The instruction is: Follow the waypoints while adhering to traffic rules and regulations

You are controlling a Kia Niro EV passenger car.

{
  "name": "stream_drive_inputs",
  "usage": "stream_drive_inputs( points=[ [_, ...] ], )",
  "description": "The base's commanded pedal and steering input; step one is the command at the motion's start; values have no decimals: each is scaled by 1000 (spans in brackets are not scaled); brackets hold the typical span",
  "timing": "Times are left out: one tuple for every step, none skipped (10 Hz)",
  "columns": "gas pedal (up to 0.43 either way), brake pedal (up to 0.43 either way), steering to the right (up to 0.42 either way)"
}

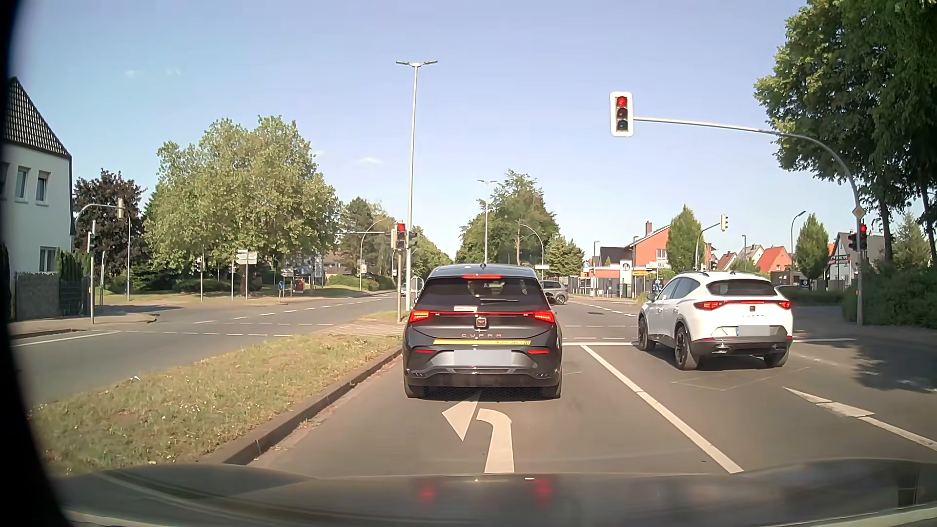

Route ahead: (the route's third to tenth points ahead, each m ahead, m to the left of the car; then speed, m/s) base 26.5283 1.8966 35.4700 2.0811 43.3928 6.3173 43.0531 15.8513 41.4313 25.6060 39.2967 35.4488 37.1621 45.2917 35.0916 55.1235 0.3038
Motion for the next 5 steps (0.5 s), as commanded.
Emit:
stream_drive_inputs(
  points=[
    [0,189,-3],
    [0,183,-4],
    [0,152,-4],
    [0,116,-5],
    [0,55,-6]
  ],
)
